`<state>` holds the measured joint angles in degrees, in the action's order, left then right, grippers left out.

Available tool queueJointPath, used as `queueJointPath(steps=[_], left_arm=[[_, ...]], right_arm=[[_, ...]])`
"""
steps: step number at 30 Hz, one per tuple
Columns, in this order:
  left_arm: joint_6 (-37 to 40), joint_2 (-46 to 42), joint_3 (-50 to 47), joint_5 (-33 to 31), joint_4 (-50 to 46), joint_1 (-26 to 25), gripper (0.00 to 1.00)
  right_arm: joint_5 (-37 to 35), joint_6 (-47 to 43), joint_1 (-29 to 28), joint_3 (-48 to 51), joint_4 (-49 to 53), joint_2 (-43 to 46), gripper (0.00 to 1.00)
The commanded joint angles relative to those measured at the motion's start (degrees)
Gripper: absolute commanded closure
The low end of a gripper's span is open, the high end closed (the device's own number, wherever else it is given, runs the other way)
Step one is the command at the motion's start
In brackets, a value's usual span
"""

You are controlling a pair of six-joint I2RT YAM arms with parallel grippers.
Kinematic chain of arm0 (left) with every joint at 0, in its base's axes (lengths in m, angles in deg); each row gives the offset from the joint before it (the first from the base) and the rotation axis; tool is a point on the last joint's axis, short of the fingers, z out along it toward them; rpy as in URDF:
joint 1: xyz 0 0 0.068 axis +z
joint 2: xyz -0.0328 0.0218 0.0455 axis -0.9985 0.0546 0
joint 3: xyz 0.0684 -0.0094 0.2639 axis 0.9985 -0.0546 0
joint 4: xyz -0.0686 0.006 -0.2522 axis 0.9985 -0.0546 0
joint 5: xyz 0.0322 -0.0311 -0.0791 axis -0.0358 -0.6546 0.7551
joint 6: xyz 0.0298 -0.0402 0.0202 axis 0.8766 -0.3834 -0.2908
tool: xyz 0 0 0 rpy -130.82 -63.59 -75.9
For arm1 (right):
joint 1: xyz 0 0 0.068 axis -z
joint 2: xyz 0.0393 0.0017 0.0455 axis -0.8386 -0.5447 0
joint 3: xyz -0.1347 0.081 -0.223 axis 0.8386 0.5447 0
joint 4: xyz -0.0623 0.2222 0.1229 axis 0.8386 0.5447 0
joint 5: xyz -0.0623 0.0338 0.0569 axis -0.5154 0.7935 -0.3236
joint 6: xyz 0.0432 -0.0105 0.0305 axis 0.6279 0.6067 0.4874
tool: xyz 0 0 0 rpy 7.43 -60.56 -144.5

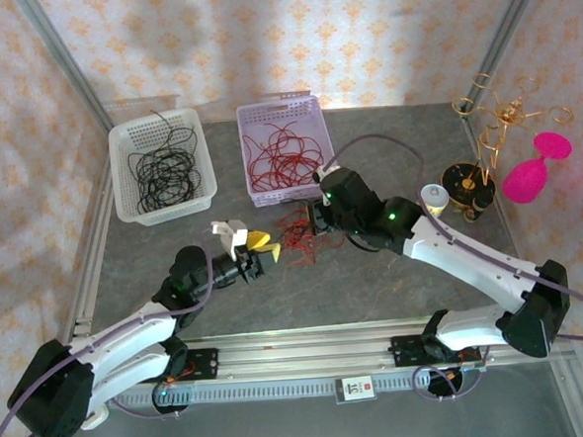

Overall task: Untangle the cables
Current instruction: Untie the cable from multiple cables.

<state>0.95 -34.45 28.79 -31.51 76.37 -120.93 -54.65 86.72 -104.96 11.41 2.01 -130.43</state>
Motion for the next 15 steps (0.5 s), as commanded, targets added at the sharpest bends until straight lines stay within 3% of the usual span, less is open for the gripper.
queueJointPath(steps=[1, 7, 11, 15], left_arm=[[2.14, 3.1, 4.47, 2.4, 3.26, -1.18, 0.52], [2.63, 3.04, 9.85, -7.29, -2.66, -1.03, 0.5], [3.0, 4.35, 12.23, -7.6, -3.62, -0.83, 0.44], [8.04, 8.12, 15.18, -5.1, -5.09, -0.56, 0.44]], right_arm=[[2.11, -2.02, -0.11, -3.49, 1.36, -0.37, 1.0], [3.67, -6.02, 0.07, -4.0, 3.52, 1.09, 1.0], [7.49, -8.12, 0.37, -2.97, 3.11, 2.39, 1.0], [11.67, -10.11, 0.59, -3.13, 2.57, 3.27, 1.0]])
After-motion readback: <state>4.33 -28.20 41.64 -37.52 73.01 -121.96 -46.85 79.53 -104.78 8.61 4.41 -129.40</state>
